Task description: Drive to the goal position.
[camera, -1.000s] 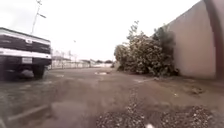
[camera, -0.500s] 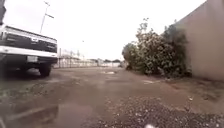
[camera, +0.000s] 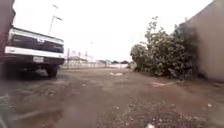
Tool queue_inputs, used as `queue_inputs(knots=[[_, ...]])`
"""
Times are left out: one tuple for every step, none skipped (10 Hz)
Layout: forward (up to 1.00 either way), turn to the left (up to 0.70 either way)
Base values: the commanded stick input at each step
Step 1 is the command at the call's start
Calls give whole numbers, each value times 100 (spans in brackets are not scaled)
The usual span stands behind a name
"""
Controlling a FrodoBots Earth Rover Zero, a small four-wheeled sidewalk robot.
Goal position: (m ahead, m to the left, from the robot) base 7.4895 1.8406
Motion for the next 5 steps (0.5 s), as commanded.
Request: queue_inputs(knots=[[45,0],[45,0],[45,0],[45,0],[45,0]])
